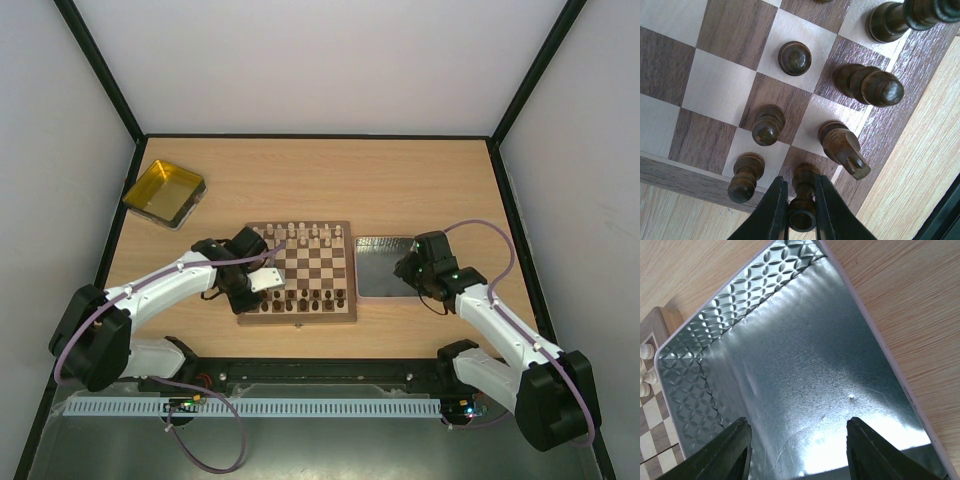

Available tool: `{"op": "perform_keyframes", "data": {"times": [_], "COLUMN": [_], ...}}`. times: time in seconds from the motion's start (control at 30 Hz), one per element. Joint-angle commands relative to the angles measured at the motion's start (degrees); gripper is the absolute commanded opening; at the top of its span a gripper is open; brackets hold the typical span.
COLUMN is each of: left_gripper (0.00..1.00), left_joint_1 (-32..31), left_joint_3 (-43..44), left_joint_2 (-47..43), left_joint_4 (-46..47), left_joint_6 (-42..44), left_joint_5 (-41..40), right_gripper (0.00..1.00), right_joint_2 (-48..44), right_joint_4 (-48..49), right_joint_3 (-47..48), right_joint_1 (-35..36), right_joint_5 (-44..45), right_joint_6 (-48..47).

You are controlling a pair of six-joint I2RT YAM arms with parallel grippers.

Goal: Set up the chess pieces on the board
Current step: Place the chess piece on the chessboard.

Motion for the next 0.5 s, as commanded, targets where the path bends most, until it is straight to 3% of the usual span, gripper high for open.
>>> {"op": "perform_keyframes", "data": {"times": [0.0,0.17,0.27,0.47], "left_gripper": [0.03,0.03,0.14,0.17], "left_joint_1": [-0.25,-0.21,-0.2,-0.2], "left_joint_3": [-0.44,-0.46,-0.45,-0.61], "left_joint_2": [1.57,1.62,1.03,0.56], "left_joint_4": [-0.76,-0.67,-0.42,-0.32], "left_joint_6": [-0.37,-0.55,-0.73,-0.8], "left_joint_5": [-1.43,-1.57,-1.76,-1.87], "right_gripper": [0.52,0.52,0.52,0.52], "right_joint_2": [-0.59,-0.85,-0.72,-0.41], "right_joint_4": [0.71,0.79,0.71,0.62], "right_joint_3": [-1.06,-1.3,-1.05,-0.75], "right_joint_1": [-0.22,-0.21,-0.19,-0.19], "right_joint_5": [0.82,1.0,1.0,1.0], "right_joint_6": [-0.19,-0.29,-0.32,-0.42]}}
